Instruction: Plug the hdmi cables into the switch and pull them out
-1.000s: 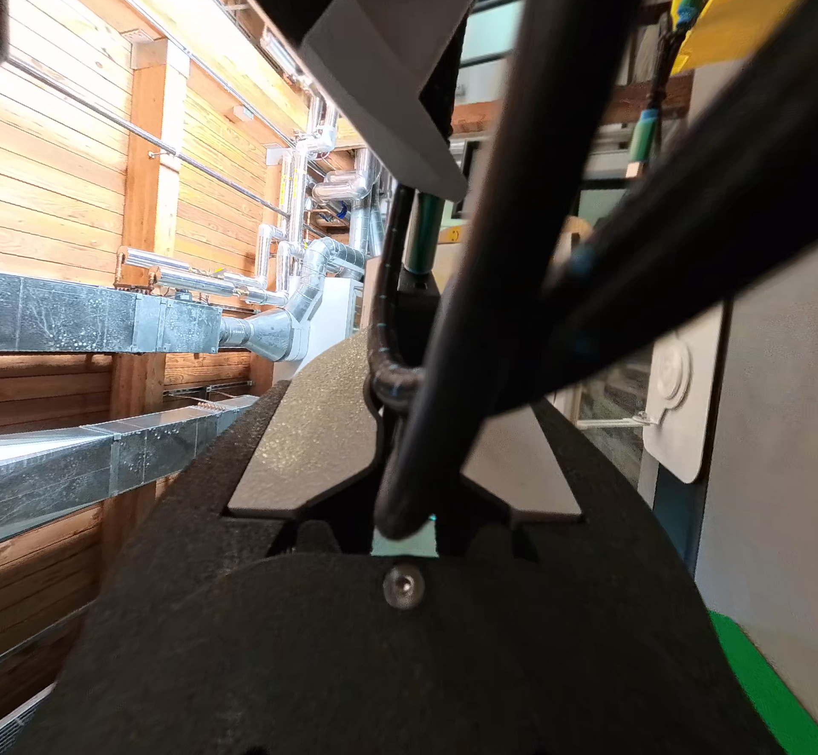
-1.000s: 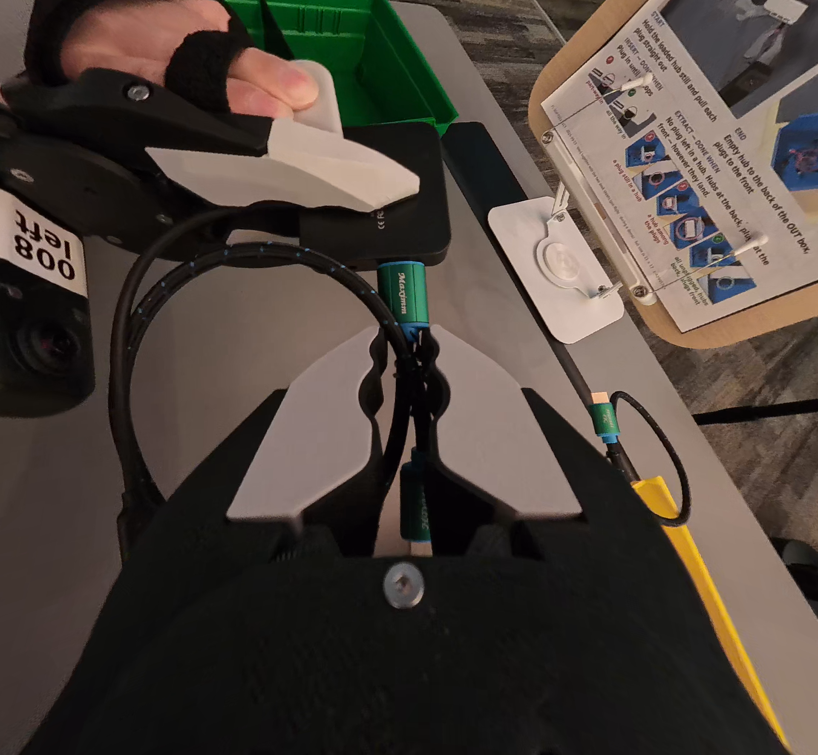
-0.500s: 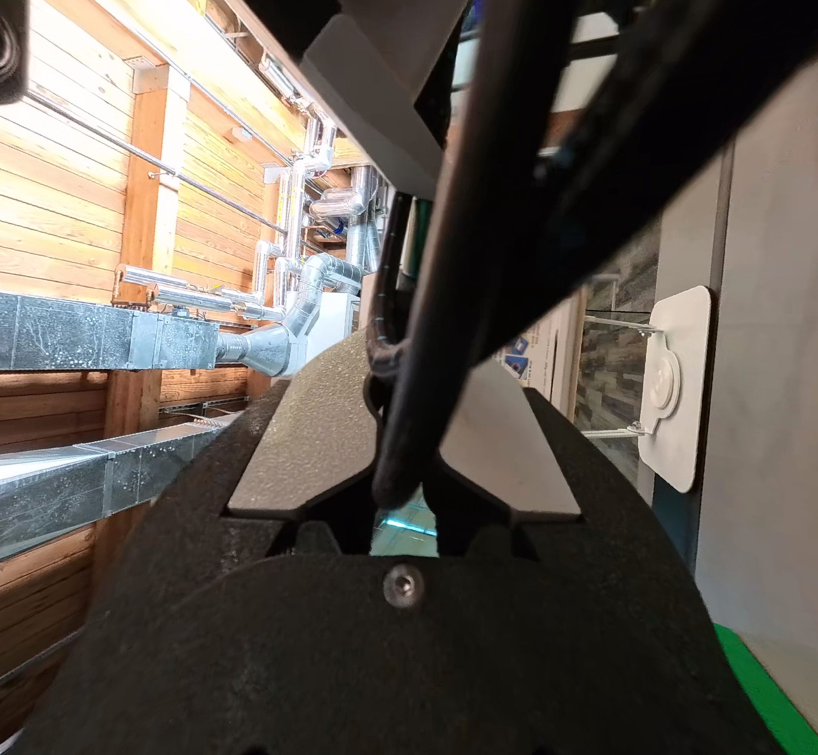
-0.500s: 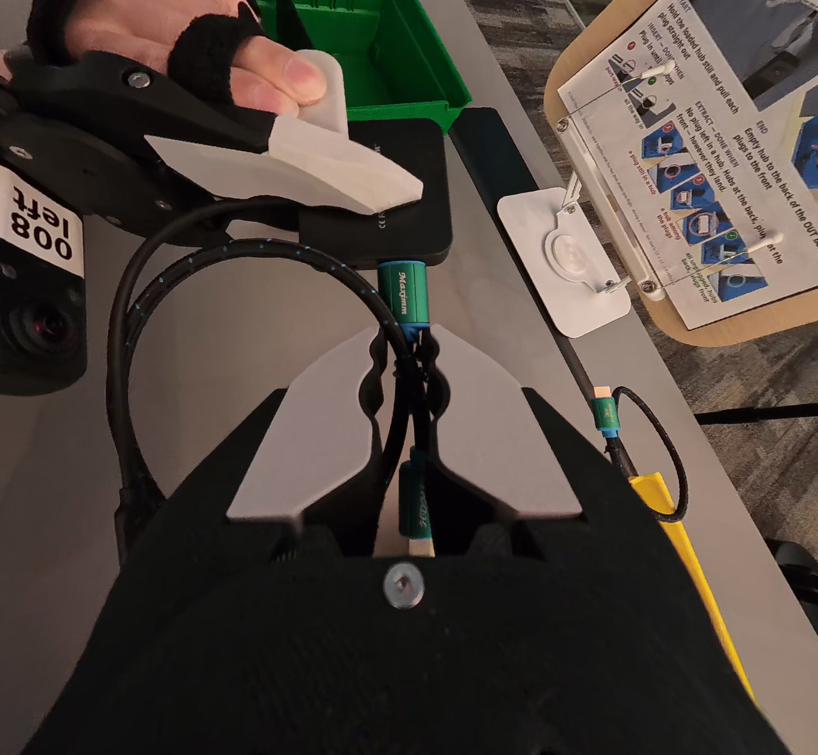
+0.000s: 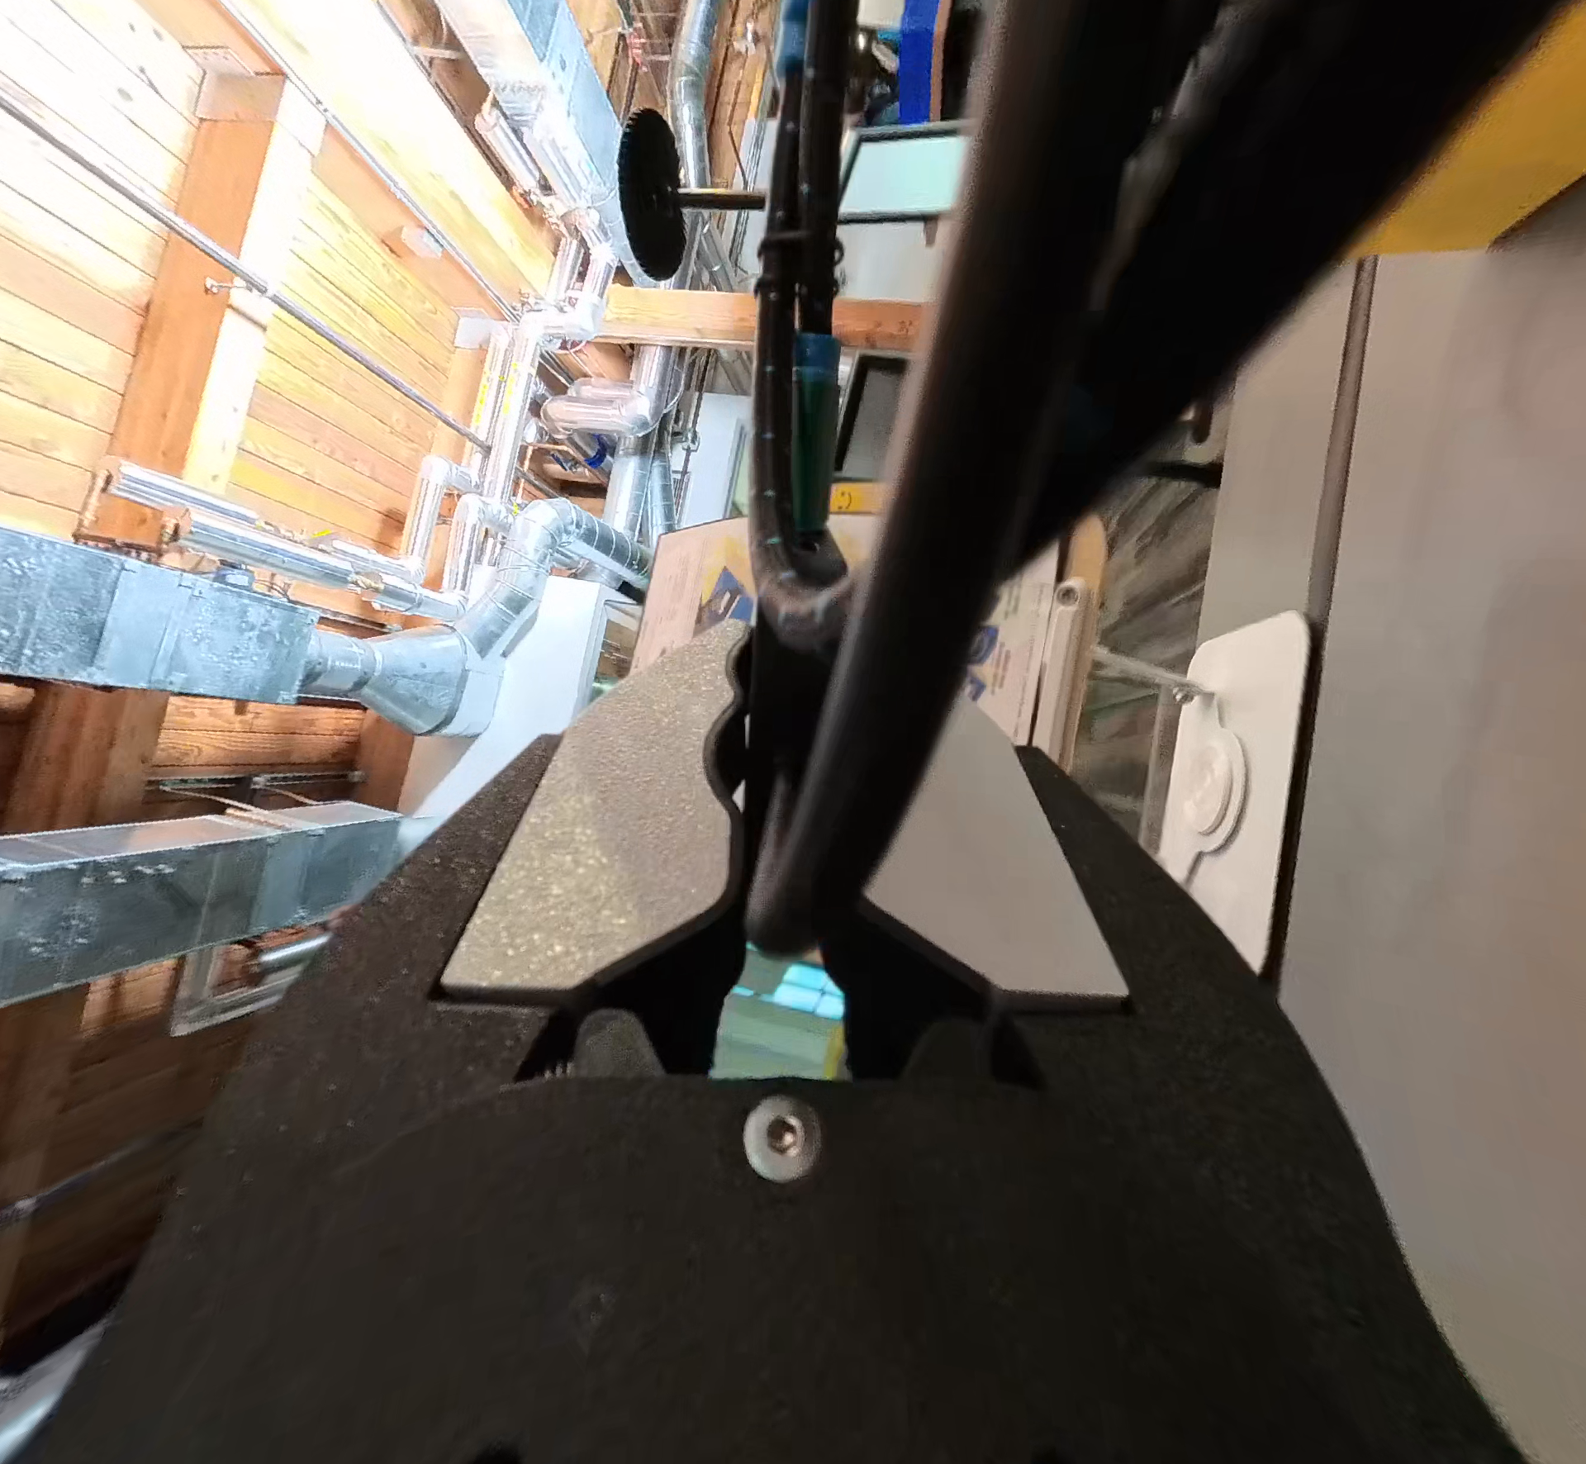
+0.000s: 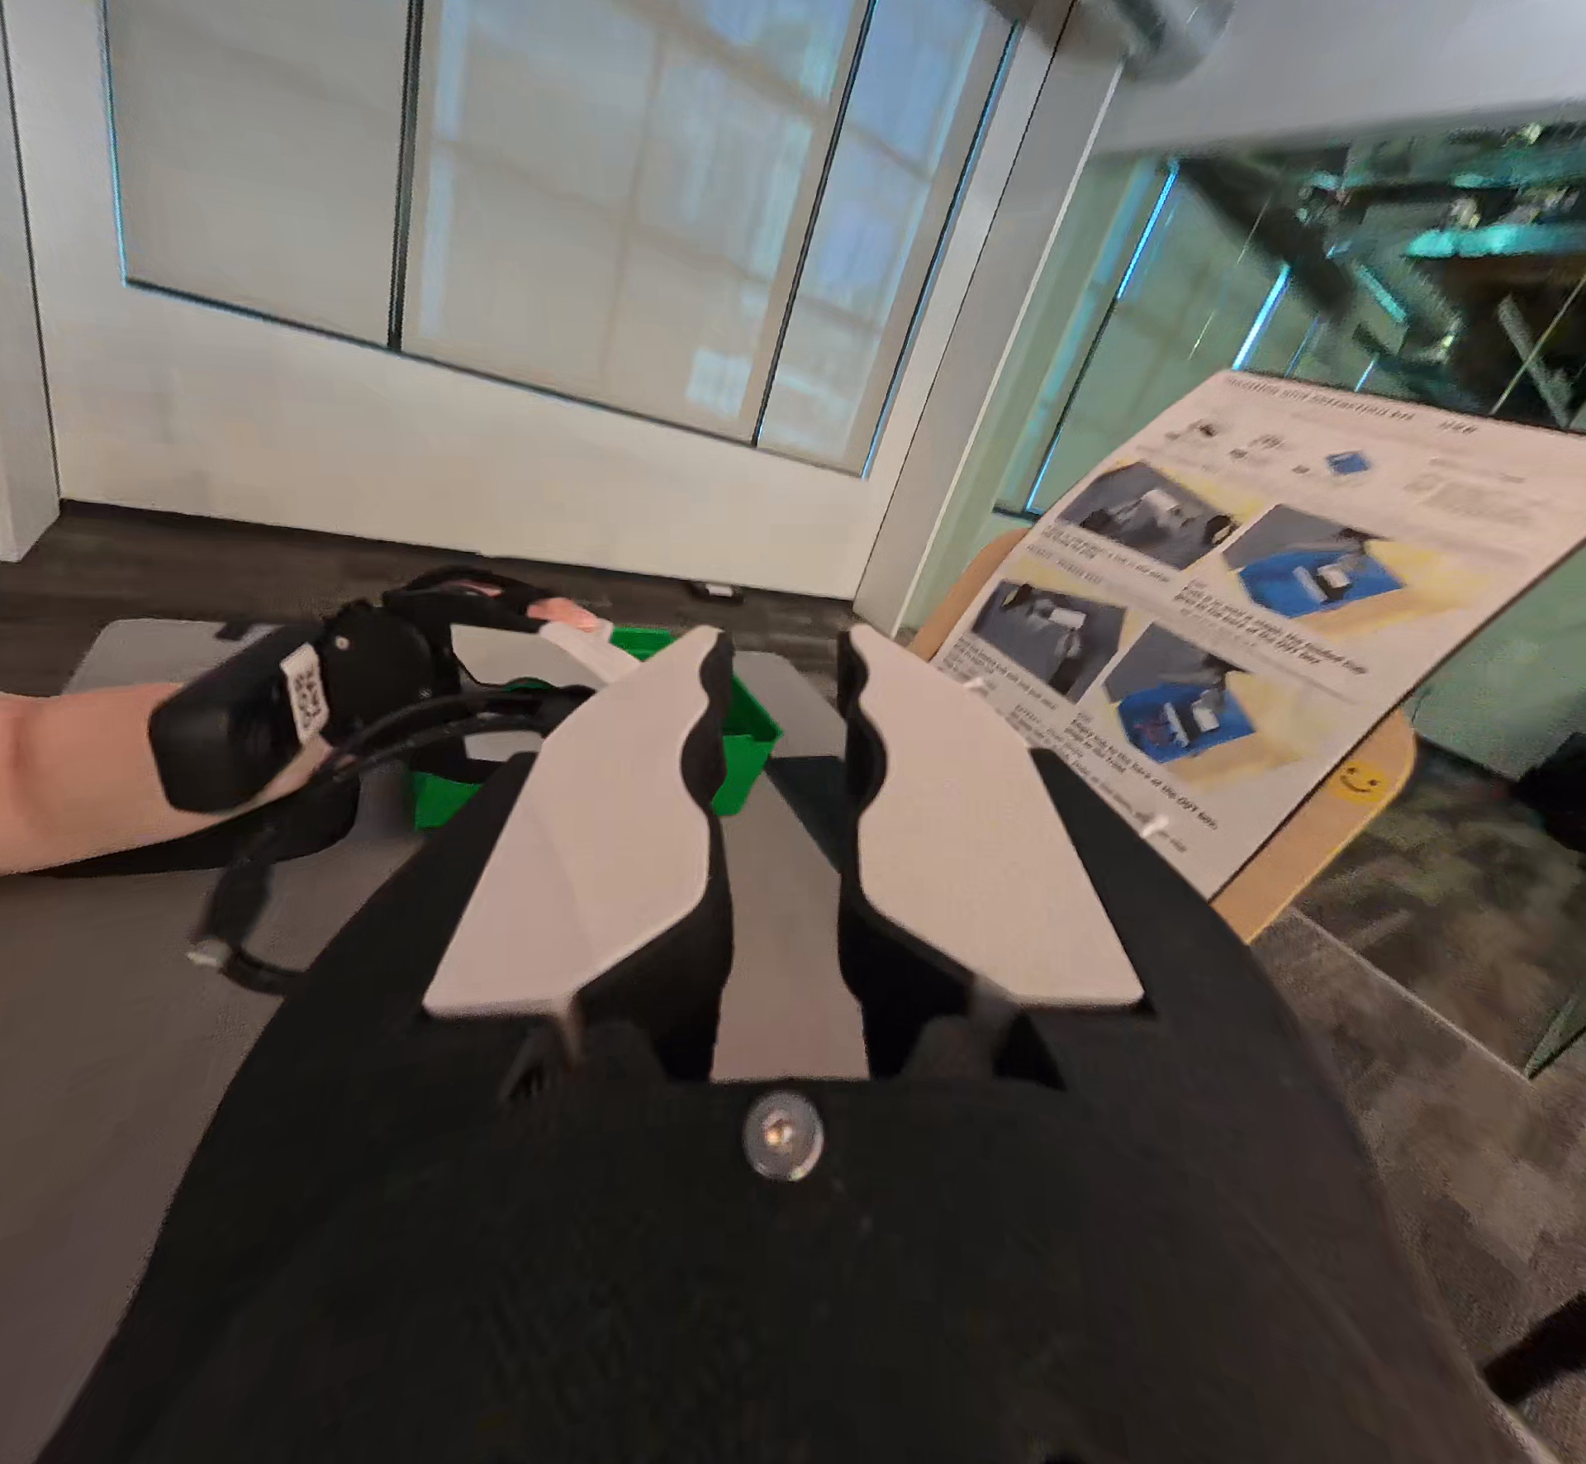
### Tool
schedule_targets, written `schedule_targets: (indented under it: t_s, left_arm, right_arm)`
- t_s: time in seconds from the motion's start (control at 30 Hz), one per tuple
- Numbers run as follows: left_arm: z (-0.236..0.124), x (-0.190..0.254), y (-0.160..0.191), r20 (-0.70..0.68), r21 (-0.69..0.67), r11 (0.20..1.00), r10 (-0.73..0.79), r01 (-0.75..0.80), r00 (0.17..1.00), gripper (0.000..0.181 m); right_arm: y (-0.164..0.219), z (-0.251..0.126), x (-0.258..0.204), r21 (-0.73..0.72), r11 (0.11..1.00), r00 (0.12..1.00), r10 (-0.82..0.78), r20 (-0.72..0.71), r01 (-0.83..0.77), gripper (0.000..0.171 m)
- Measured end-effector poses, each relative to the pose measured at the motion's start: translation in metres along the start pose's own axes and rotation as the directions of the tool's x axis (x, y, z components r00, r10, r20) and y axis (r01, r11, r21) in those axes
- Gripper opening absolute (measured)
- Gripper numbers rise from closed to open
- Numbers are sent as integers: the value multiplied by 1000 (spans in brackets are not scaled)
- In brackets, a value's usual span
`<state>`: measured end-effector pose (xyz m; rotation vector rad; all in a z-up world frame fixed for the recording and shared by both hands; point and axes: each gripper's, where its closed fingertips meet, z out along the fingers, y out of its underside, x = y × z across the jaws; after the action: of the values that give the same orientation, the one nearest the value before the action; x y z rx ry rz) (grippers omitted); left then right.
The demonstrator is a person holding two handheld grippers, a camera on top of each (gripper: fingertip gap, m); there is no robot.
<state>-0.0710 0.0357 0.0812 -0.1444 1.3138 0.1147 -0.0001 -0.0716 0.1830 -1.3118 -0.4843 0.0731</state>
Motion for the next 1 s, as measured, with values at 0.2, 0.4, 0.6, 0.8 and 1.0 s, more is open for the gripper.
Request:
schedule_targets:
  t_s: [0.2, 0.4, 0.6, 0.8, 1.0]
  left_arm:
    - [-20, -14, -43, -182, 252, 914, -277, 317, 943, 14]
    - [-41, -24, -67, -338, 358, 814, -343, 456, 877, 13]
    - [-46, -17, -76, -435, 370, 777, -341, 510, 834, 13]
    - [-39, -6, -70, -482, 304, 767, -388, 565, 786, 18]
    - [-20, -3, -17, -412, 94, 792, -521, 603, 748, 42]
  right_arm:
    - [82, 17, -9, -225, 875, 903, -409, 135, 430, 34]
    - [75, 54, -91, -46, 756, 738, -621, 265, 653, 35]
    - [62, 58, -120, 24, 698, 667, -694, 269, 716, 21]
    - [77, 58, -115, -86, 671, 657, -678, 329, 736, 14]
    - [85, 35, -55, -334, 609, 691, -675, 259, 720, 15]
